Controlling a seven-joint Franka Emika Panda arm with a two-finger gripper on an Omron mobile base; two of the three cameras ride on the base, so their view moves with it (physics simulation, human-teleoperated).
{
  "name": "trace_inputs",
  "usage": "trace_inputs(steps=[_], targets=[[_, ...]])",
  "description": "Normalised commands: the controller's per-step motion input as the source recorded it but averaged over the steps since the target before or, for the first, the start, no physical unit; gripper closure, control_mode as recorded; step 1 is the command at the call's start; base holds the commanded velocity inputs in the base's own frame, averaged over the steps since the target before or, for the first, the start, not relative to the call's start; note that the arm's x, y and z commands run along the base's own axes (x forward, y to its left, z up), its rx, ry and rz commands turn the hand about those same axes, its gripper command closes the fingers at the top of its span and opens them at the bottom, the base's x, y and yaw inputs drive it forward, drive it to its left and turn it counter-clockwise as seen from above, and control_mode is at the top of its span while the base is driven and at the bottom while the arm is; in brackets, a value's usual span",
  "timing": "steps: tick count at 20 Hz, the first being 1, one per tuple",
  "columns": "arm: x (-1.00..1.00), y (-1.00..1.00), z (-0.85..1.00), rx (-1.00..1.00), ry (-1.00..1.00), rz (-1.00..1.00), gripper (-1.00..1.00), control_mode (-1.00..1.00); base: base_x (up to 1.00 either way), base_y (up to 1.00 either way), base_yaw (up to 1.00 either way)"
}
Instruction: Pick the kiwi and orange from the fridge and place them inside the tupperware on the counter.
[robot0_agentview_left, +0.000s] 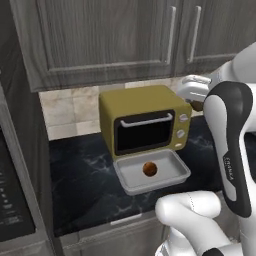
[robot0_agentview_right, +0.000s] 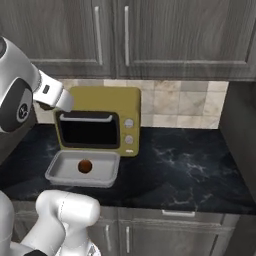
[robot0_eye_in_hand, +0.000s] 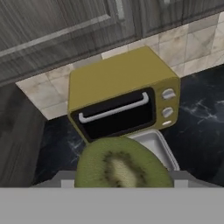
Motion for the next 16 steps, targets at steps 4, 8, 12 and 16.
trace_inputs(steps=[4,8,12,16], targets=[[0.0,0.0,0.0,0.0,0.0,0.0,1.0,1.0,0.24,0.01,-0.34],[0.0,0.0,0.0,0.0,0.0,0.0,1.0,1.0,0.5,0.04,-0.31],[0.0,0.0,0.0,0.0,0.0,0.0,1.0,1.0,0.49,0.12,-0.11],[0.0,0.0,0.0,0.0,0.0,0.0,1.0,1.0,0.27,0.11,0.0]])
